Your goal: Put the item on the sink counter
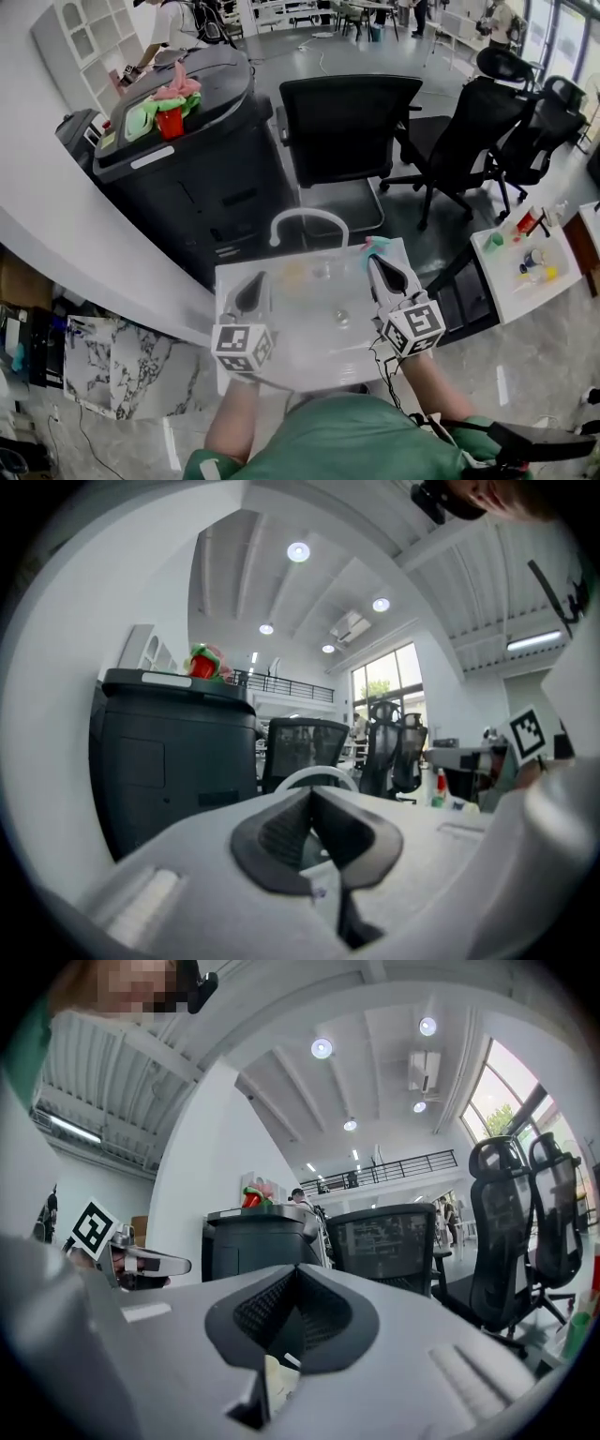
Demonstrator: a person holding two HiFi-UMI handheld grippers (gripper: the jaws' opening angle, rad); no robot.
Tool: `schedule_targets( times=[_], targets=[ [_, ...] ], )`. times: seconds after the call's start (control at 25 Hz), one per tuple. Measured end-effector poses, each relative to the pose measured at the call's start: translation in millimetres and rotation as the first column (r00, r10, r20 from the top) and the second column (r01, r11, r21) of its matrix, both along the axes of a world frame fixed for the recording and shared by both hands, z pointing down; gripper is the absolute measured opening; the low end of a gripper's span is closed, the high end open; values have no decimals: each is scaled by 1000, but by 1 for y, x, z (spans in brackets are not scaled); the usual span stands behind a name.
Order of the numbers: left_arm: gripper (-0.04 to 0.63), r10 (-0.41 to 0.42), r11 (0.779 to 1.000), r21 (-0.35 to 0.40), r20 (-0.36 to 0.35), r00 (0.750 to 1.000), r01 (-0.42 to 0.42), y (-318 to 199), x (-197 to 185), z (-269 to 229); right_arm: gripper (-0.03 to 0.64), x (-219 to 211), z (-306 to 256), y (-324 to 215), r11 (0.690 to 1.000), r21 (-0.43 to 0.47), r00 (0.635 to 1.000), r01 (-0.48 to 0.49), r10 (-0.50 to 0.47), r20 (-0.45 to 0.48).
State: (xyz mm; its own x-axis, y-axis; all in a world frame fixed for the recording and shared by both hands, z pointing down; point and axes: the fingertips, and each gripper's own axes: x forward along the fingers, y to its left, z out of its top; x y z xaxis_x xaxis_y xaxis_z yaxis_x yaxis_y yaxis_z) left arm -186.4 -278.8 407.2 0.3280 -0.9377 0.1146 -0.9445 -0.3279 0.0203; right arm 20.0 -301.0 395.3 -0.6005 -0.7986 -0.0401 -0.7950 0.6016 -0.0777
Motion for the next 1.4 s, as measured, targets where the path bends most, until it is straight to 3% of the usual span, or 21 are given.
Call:
schedule_targets(
  times=[0.4, 1.4],
  targets=[
    [-2, -17, 998, 64, 17, 1000, 16, 0, -3, -19, 2, -4, -17, -6, 999, 38, 1000, 9, -7, -29],
    [-2, -1, 1000, 29, -23, 1000, 2, -5, 2, -8, 2, 2, -12, -5, 1000, 21, 999, -4, 5, -42]
  ],
)
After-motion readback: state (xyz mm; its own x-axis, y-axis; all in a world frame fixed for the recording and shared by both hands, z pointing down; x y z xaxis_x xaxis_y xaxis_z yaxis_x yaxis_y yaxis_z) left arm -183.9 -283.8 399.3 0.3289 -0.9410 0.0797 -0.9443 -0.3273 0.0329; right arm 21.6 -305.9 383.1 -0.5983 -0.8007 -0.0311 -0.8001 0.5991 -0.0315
